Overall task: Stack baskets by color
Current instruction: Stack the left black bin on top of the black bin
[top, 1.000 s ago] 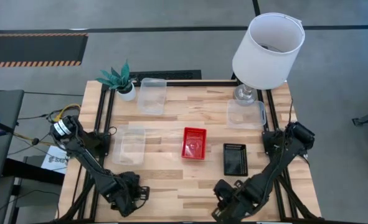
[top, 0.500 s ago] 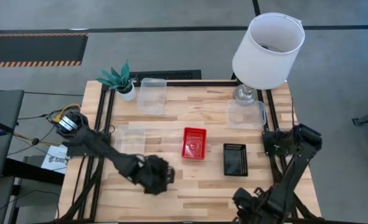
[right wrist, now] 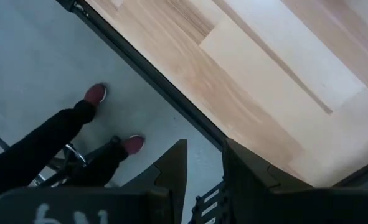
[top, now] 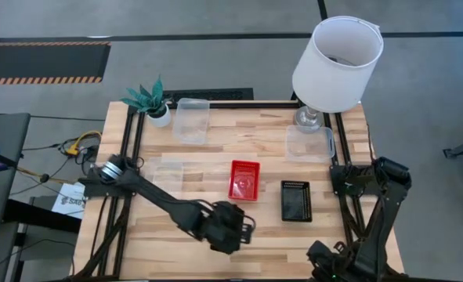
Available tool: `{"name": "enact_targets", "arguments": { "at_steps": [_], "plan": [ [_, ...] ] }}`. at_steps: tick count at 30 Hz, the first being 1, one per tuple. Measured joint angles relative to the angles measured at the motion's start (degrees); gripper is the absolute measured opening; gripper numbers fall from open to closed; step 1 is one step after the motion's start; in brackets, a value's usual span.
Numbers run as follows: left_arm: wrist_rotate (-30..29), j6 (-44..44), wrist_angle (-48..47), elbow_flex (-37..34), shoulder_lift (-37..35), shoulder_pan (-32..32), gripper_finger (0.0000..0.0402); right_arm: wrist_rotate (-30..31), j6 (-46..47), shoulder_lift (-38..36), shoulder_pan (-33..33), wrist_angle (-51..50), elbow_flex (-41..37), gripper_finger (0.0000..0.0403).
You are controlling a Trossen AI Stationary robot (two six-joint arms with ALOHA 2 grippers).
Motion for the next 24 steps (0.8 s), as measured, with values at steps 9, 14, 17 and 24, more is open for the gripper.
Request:
{"name": "enact_targets", "arguments": {
  "at_steps": [9, 14, 17, 24],
  "plan": [
    [3.2, 6.2, -8.0, 18.9, 15.9, 3.3, 0.0, 0.0, 0.9, 0.0, 1.3, 0.0, 0.0, 0.0122],
    [7.1, 7.5, -8.3, 24.6, 22.6, 4.1, 0.0, 0.0, 1.5, 0.0, 2.1, 0.2, 0.0, 0.0122],
    [9.1, 6.5, -8.1, 25.1, 24.5, 4.1, 0.0, 0.0, 1.6, 0.0, 2.3, 0.2, 0.0, 0.0122],
    [8.1, 7.8, -4.4, 25.1, 24.7, 4.1, 0.0, 0.2, 2.4, 0.0, 3.3, 0.2, 0.0, 0.0122]
  ]
}}
